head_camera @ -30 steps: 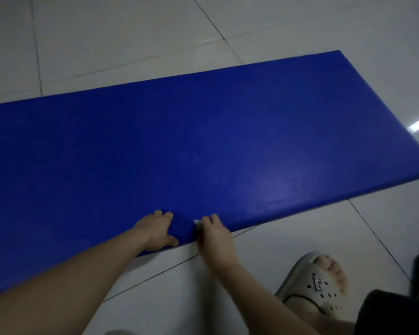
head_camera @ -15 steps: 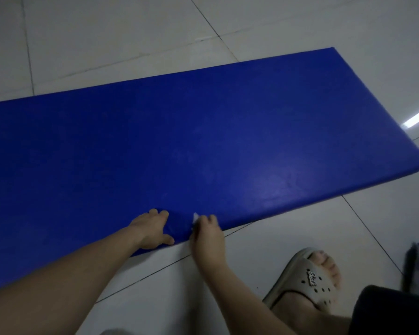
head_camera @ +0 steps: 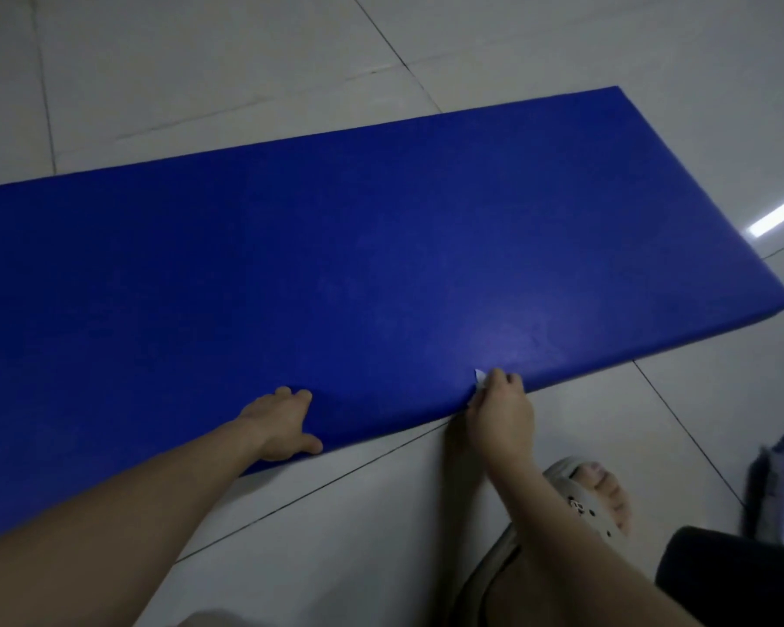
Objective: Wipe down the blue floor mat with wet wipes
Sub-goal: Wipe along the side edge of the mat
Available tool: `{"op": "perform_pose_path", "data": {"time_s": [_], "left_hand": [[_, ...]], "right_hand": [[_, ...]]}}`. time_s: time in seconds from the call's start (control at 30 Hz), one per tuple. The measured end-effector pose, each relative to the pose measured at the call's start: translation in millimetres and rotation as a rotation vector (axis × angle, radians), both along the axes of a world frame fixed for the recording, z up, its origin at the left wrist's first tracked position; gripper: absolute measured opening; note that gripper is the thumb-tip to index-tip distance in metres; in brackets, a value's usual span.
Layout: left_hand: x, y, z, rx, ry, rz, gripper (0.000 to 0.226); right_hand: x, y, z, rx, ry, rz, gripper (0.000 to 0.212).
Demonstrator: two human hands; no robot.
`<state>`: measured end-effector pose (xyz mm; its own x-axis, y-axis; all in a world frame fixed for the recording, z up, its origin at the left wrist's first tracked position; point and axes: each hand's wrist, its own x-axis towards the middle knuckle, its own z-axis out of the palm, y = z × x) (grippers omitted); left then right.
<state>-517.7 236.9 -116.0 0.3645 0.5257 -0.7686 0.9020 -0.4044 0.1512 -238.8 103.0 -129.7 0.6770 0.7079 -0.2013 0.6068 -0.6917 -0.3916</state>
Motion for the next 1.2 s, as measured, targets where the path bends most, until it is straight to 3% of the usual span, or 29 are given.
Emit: {"op": "perform_pose_path", "data": {"time_s": [0.1, 0.23, 0.33, 0.4, 0.5, 0.67, 0.83, 0.93, 1.03, 1.13, 1.2], "left_hand": [[1, -1, 0, -0.003, 0.003, 0.001, 0.053], [2, 0, -2, 0.013, 0.023, 0.001, 0.053], [4, -1, -1, 0.028, 0.032, -0.017, 0.062], [4, -1, -1, 0.030, 0.021, -0.011, 0.054], [1, -1, 0, 0.019, 0.007, 0.002, 0.050], [1, 0, -1, 0.005, 0.003, -0.007, 0.049], [0, -1, -3, 0.015, 0.000, -0.012, 0.059], [0, 1, -5, 0.028, 0.013, -0.014, 0.061], [1, 0, -6, 0.034, 0.033, -0.020, 0.065], [2, 0, -6, 0.038, 0.037, -0.018, 0.062], [2, 0, -4, 0.030, 0.031, -0.013, 0.054]], "right_hand": [[-50, 7, -2, 0.049, 0.083, 0.075, 0.014], [-132, 17, -14, 0.107, 0.210, 0.333, 0.025], [-168, 20, -12, 0.044, 0.217, 0.591, 0.028], [-156, 22, -12, 0.043, 0.170, 0.640, 0.024], [-104, 20, -11, 0.050, 0.107, 0.546, 0.013], [2, 1, -7, -0.028, -0.049, 0.174, 0.012], [-38, 11, -8, 0.006, 0.022, 0.009, 0.016], [-96, 20, -10, 0.059, 0.116, 0.178, 0.013], [-141, 23, -16, 0.065, 0.118, 0.494, 0.008], [-132, 27, -17, 0.070, 0.068, 0.747, 0.008], [-99, 27, -14, 0.083, 0.028, 0.726, 0.016]]}}
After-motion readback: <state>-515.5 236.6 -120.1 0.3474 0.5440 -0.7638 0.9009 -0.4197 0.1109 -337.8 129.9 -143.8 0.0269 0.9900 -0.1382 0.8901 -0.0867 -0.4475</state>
